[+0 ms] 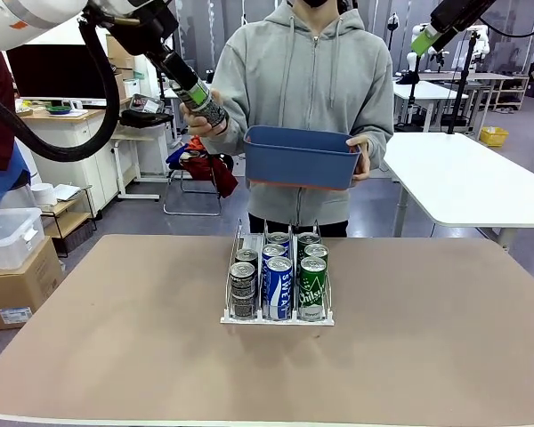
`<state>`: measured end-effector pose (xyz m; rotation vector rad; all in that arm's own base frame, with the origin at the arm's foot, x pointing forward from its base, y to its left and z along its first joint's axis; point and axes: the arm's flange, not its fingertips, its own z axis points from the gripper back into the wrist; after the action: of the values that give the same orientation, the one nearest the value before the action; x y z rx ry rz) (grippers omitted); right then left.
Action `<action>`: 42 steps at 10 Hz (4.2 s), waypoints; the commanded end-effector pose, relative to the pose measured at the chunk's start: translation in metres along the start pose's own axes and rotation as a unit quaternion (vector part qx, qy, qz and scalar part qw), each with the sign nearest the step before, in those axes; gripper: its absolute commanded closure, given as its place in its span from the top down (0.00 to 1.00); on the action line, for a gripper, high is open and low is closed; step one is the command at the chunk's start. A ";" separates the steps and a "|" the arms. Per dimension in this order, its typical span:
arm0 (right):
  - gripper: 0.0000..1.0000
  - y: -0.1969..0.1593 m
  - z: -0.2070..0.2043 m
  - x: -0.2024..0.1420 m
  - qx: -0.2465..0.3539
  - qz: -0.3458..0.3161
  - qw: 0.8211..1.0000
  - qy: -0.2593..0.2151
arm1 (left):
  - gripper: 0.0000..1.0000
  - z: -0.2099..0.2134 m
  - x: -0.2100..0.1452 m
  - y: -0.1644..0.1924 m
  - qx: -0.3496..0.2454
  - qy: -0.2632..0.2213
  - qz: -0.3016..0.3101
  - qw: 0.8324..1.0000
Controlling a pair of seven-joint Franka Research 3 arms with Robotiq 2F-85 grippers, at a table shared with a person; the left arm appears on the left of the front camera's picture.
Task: Fill the beverage cans into the dispenser.
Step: Pick up the Pepsi coke handed by the human, then place the picked Pepsi coke in the line of the Automatic Can Dispenser with the same cans.
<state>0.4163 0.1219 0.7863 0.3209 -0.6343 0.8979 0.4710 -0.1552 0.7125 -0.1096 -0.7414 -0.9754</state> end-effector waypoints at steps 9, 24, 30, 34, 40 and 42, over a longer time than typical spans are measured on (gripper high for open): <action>1.00 0.001 0.000 -0.002 0.003 0.001 1.000 -0.001 | 0.00 -0.004 -0.001 0.002 0.001 -0.008 0.014 1.000; 1.00 0.001 0.000 -0.002 0.003 0.001 1.000 -0.001 | 0.00 0.002 0.002 0.004 0.013 -0.022 0.025 0.999; 1.00 0.001 0.000 -0.002 0.003 0.001 1.000 -0.001 | 0.00 0.002 0.002 0.004 0.013 -0.022 0.025 0.999; 1.00 0.001 0.000 -0.002 0.003 0.001 1.000 -0.001 | 0.00 0.002 0.002 0.004 0.013 -0.022 0.025 0.999; 1.00 0.001 0.000 -0.002 0.003 0.001 1.000 -0.001 | 0.57 -0.008 -0.001 -0.015 -0.045 0.038 0.056 0.997; 1.00 0.001 0.000 -0.002 0.003 0.001 1.000 -0.001 | 0.57 -0.021 -0.003 -0.052 -0.064 0.077 0.076 0.992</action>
<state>0.4163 0.1218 0.7863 0.3207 -0.6344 0.8977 0.4546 -0.1854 0.6825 -0.1916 -0.5557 -0.8887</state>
